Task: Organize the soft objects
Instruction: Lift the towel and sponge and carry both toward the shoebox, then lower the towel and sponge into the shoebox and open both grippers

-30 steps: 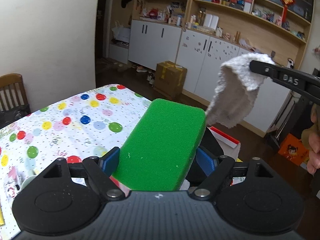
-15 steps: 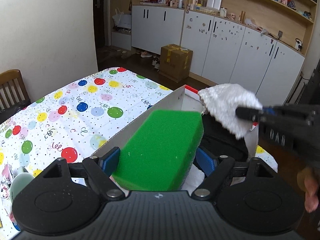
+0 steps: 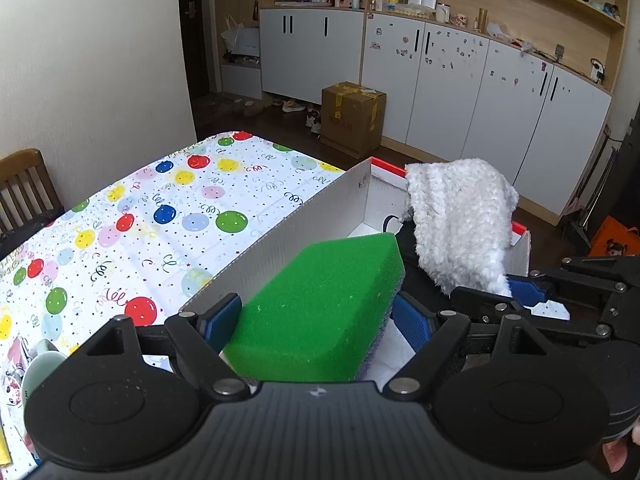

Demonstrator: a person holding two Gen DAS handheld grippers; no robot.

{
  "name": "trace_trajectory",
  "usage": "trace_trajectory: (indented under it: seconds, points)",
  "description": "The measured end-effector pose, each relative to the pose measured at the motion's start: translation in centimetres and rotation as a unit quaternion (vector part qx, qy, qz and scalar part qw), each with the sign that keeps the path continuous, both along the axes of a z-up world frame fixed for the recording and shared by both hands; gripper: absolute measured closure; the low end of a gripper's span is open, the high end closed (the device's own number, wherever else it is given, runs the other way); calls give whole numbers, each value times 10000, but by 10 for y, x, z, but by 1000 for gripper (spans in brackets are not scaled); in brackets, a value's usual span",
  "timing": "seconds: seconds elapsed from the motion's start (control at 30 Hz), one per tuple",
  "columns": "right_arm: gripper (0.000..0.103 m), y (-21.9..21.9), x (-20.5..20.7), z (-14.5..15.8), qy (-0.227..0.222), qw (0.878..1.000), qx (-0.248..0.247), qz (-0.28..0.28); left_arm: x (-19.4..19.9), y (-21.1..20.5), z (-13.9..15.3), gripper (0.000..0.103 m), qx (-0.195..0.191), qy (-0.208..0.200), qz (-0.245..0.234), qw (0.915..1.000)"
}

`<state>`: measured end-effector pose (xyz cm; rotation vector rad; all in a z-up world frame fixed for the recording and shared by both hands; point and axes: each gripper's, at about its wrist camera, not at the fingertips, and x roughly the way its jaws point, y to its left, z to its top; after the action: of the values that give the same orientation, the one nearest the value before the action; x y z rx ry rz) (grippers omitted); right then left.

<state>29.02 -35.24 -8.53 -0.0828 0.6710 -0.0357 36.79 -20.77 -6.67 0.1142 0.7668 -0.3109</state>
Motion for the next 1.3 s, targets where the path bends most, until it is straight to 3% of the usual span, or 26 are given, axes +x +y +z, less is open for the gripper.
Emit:
trace_trajectory:
  seconds: [0.5,1.13,1.2,1.3]
  points:
    - [58,2,-12,9,24,9995,284,162,-11,6,6,18,-42,-111,64,9999]
    - [29,11,-44,34,-256,9980,471,329,-43,48,28,18,-971,-104,161,9951]
    - [28,12,-46,36,-263,9978,499,337,-47,53,31,6,-974,-137,177,9950]
    - [25,14,-51,40,-295,9973,555,380,-57,63,36,3,-1109,-240,180,9934]
